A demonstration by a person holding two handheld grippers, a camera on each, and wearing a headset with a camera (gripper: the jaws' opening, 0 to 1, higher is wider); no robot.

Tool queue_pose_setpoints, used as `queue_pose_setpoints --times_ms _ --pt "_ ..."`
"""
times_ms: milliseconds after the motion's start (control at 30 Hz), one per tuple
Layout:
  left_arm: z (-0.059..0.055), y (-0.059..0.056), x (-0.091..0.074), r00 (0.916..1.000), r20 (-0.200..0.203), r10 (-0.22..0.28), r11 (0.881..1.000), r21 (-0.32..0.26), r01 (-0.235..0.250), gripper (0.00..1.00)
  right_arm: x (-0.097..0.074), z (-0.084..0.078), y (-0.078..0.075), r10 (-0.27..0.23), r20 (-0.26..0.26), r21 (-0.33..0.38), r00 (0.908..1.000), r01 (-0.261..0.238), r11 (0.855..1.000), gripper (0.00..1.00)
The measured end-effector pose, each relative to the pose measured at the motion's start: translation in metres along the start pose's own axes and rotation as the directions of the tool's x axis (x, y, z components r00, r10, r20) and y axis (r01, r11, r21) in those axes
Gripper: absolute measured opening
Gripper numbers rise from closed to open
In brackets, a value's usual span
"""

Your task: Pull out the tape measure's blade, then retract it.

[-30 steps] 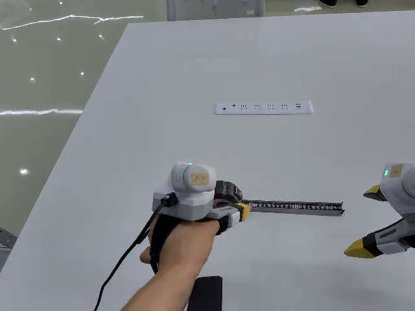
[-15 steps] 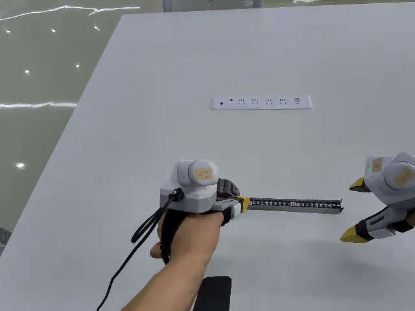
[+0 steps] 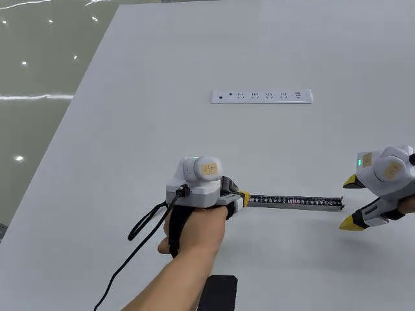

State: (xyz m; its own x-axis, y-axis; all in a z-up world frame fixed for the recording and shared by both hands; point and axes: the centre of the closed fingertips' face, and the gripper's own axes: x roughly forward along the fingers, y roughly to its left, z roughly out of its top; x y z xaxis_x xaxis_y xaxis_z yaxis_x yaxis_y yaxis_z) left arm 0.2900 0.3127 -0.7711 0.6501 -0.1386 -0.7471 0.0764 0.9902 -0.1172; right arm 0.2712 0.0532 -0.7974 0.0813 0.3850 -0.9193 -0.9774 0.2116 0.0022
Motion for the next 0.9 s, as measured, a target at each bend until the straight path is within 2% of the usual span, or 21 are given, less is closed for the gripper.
queue_pose_setpoints --times_ms 267,533,900 --pt "0.003 0.003 0.009 0.9999 0.001 0.012 1.000 -0.017 -0.012 0.83 0.010 -0.005 -0.008 0.032 -0.020 -0.049 0.9993 -0.033 0.998 0.44" --pt "0.000 0.002 0.021 0.9999 -0.012 0.012 1.000 -0.026 -0.013 0.82 0.014 -0.011 -0.012 0.053 -0.045 -0.114 0.9976 -0.058 0.992 0.36" --pt "-0.004 0.003 0.024 0.9997 -0.016 0.019 0.999 -0.046 -0.019 0.81 0.017 -0.009 -0.016 0.049 -0.042 -0.173 0.9979 -0.056 0.983 0.25"
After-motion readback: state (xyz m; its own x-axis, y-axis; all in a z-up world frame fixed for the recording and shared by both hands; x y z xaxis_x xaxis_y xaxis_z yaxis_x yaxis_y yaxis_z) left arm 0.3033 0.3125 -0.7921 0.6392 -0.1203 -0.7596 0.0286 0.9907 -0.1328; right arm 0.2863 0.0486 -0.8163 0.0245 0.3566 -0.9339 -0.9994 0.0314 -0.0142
